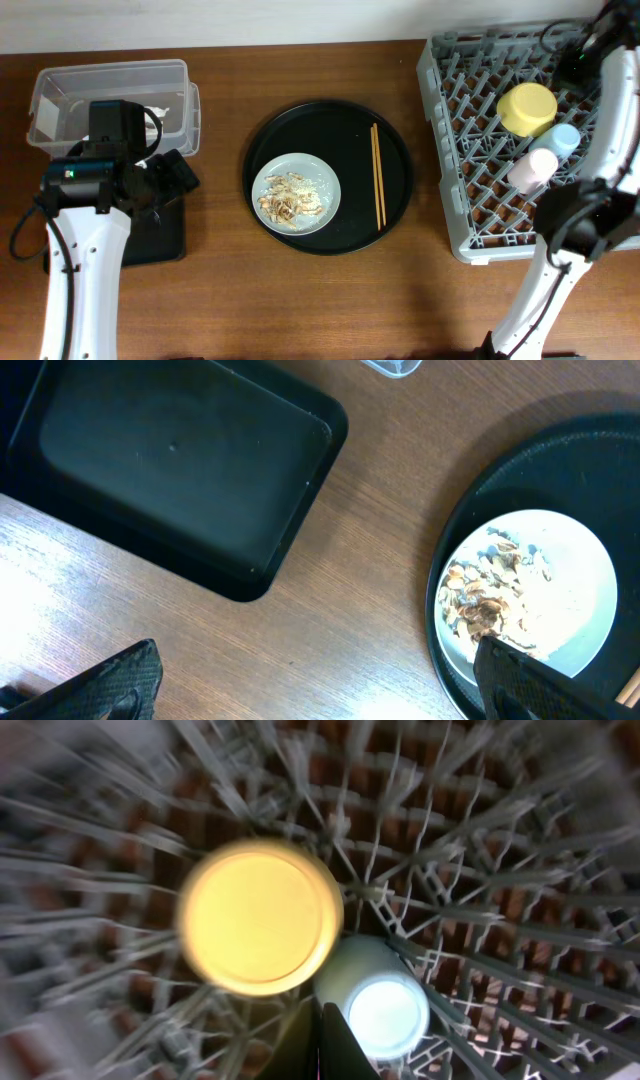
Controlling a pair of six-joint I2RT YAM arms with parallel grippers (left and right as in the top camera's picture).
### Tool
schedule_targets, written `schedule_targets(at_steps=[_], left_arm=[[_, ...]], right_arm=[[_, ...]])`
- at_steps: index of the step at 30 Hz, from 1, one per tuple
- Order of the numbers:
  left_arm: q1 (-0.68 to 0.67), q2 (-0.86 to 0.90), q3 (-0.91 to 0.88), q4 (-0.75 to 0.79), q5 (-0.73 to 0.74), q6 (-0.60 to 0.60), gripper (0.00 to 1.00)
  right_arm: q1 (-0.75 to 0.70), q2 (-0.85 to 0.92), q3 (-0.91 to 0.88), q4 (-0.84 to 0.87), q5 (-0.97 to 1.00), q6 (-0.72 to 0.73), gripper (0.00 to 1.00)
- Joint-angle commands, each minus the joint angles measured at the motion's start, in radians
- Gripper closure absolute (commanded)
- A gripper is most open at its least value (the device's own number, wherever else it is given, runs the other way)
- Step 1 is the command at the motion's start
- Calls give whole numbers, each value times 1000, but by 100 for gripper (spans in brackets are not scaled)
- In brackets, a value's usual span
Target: Sort waste into correct bins and load items into the dishwasher rack
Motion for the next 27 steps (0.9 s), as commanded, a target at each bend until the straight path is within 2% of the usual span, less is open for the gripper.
schedule_targets(at_steps=[1, 3, 7, 9, 10, 11, 14, 17, 23, 27], left_arm=[[4, -13, 1, 0, -15, -10, 1], [4, -13, 1, 0, -15, -10, 1], [4, -13, 1, 0, -15, -10, 1], [4, -13, 1, 0, -15, -10, 1], [4, -13, 1, 0, -15, -10, 1], [4, -13, 1, 0, -15, -10, 1], [4, -13, 1, 0, -15, -10, 1], [4, -13, 1, 0, -15, -10, 1], [4, -13, 1, -1, -15, -10, 1], [4, -13, 1, -1, -15, -10, 1]], right_arm=[[5, -175, 73, -29, -155, 24, 96], [6, -298, 75, -96, -296, 24, 96], [16, -424, 75, -208, -365, 24, 95], [33, -465, 74, -246, -371, 23, 80], [48, -484, 65, -246, -373, 23, 62], [63, -500, 54, -246, -377, 23, 50], [137, -536, 20, -246, -463, 23, 2], [238, -558, -27, -246, -517, 34, 2], [450, -607, -74, -246, -474, 42, 2], [534, -618, -74, -246, -461, 42, 2]])
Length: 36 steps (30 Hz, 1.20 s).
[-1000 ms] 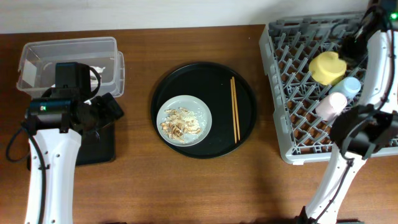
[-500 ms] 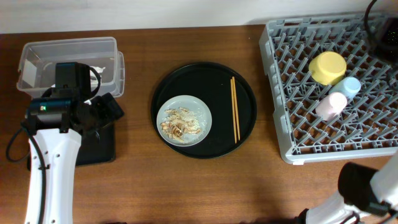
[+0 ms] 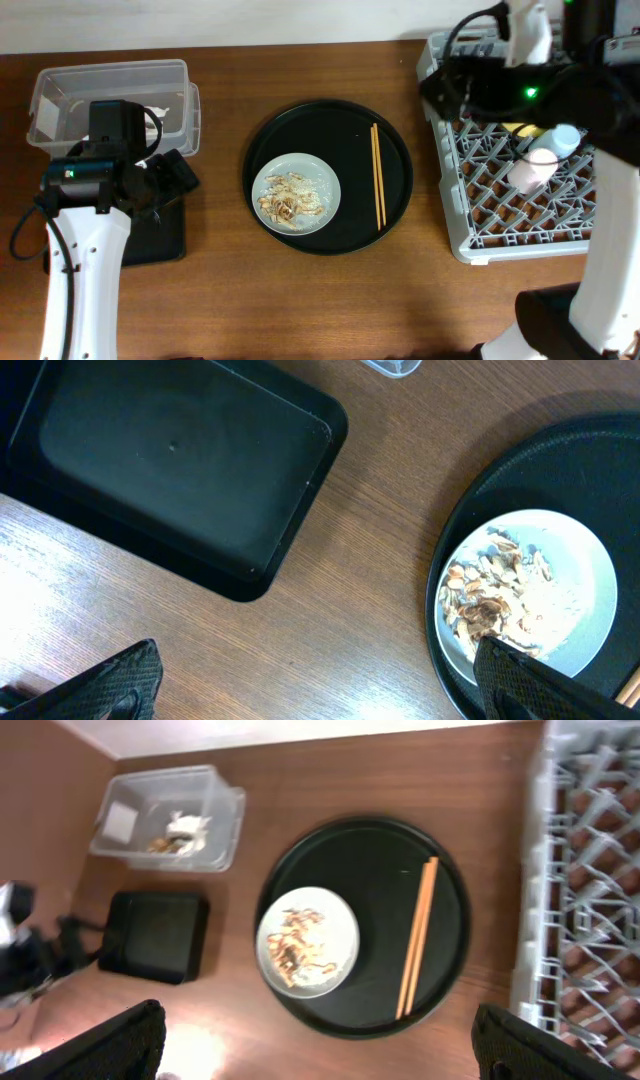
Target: Sort waste into correct bins and load items into the dishwasher rack
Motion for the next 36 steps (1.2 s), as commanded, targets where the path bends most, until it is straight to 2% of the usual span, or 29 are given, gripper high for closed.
schedule_targets(at_steps=[1, 7, 12, 29, 36], left_arm=[[4, -13, 1, -1, -15, -10, 1], [4, -13, 1, -1, -15, -10, 1], [4, -13, 1, -1, -15, -10, 1], [4, -13, 1, -1, -15, -10, 1], [4, -13, 1, -1, -15, -10, 1]], right_arm=[[58, -48, -2, -6, 16, 5, 2], [132, -47, -2, -6, -27, 5, 2], [135, -47, -2, -6, -108, 5, 2], [135, -45, -11, -6, -100, 5, 2], [135, -45, -177, -5, -98, 4, 2]])
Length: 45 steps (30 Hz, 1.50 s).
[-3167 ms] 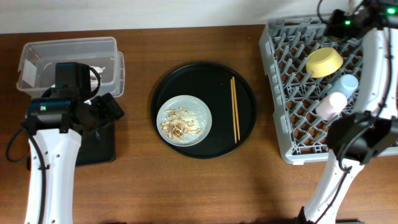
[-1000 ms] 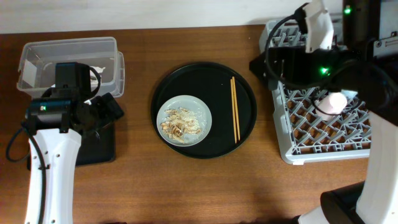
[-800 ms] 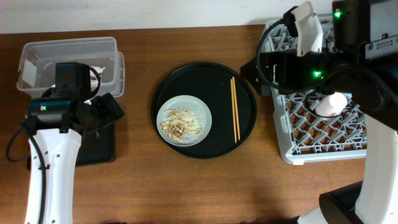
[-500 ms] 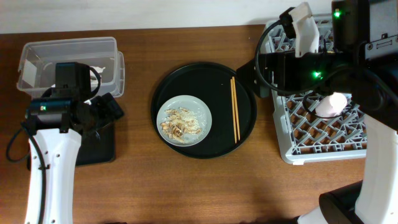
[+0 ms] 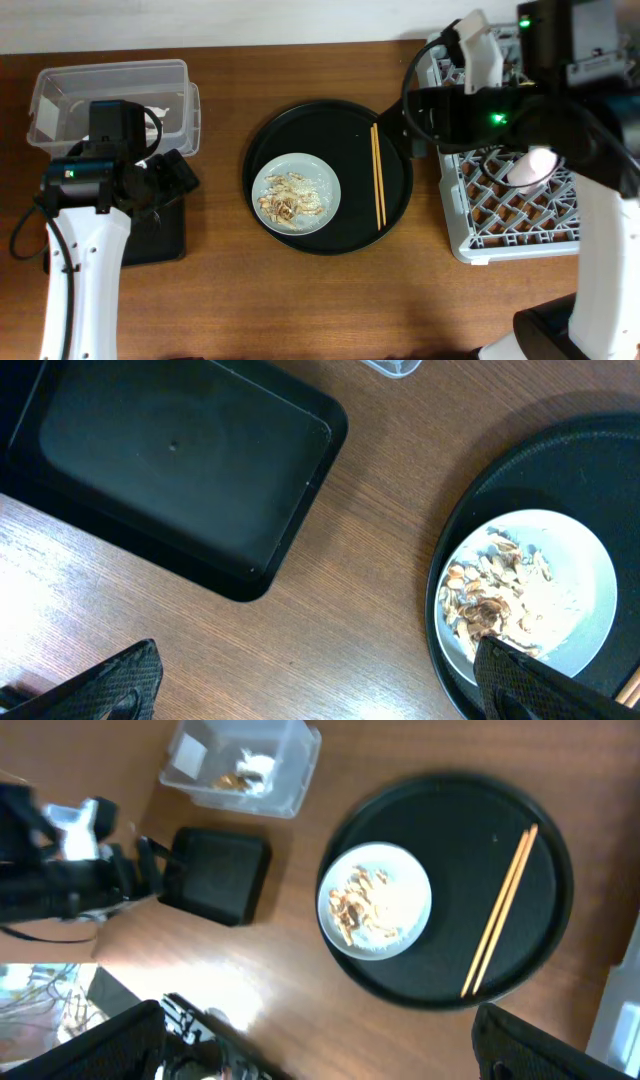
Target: Sort waste into correct bins and load items into the dishwasher rack
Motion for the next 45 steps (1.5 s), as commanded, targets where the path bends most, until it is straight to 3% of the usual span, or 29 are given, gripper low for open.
schedule_targets(at_steps=[1, 9, 45], left_arm=[[4, -13, 1, -1, -15, -10, 1], [4, -13, 1, -1, -15, -10, 1], [4, -13, 1, -1, -15, -10, 1]], right_arm=[[9, -2, -103, -2, -3, 1, 2], [9, -2, -286, 71, 10, 2, 2], [9, 64, -292, 104, 22, 35, 2]])
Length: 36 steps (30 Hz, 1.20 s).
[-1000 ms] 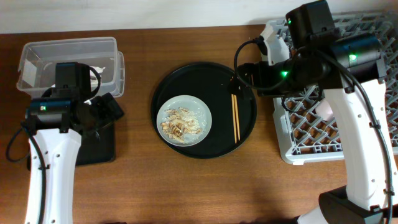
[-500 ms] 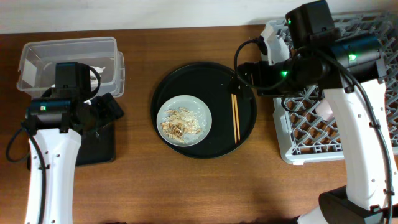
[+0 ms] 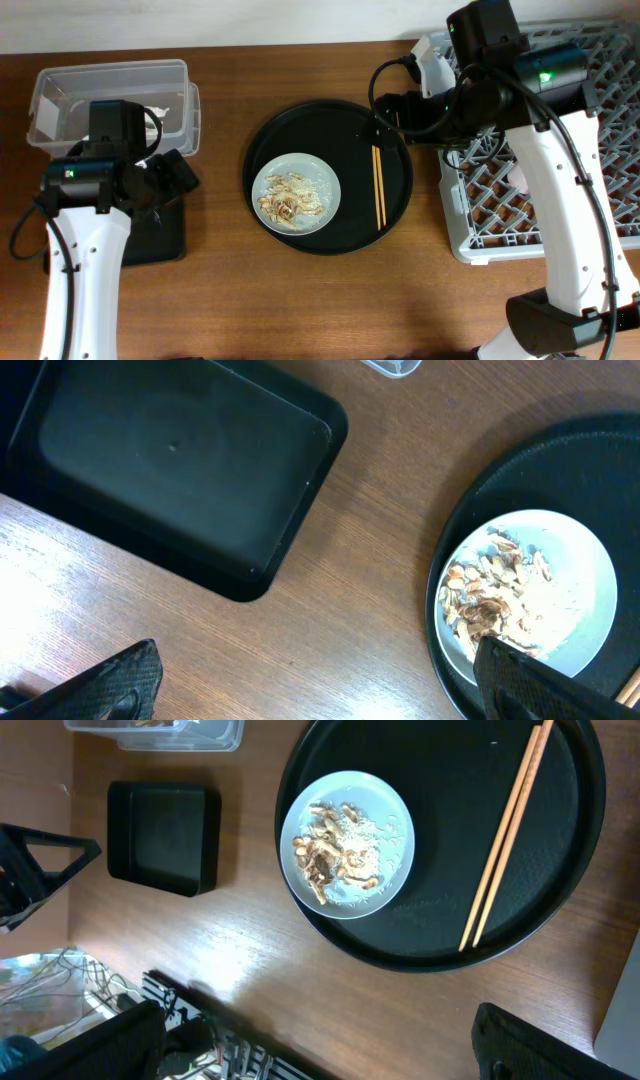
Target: Sort waste into correct bins and load items into the dishwasher rack
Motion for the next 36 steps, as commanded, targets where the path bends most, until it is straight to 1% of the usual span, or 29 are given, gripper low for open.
schedule_targets(at_steps=[1, 13, 22, 36], left_arm=[[4, -13, 1, -1, -15, -10, 1], [4, -13, 1, -1, -15, -10, 1], [4, -13, 1, -1, -15, -10, 1], [4, -13, 1, -1, -15, -10, 1]], right_arm=[[8, 6, -6, 3, 18, 9, 2], [8, 6, -6, 3, 67, 9, 2], [8, 6, -6, 29, 66, 9, 2], [8, 6, -6, 25, 66, 9, 2]])
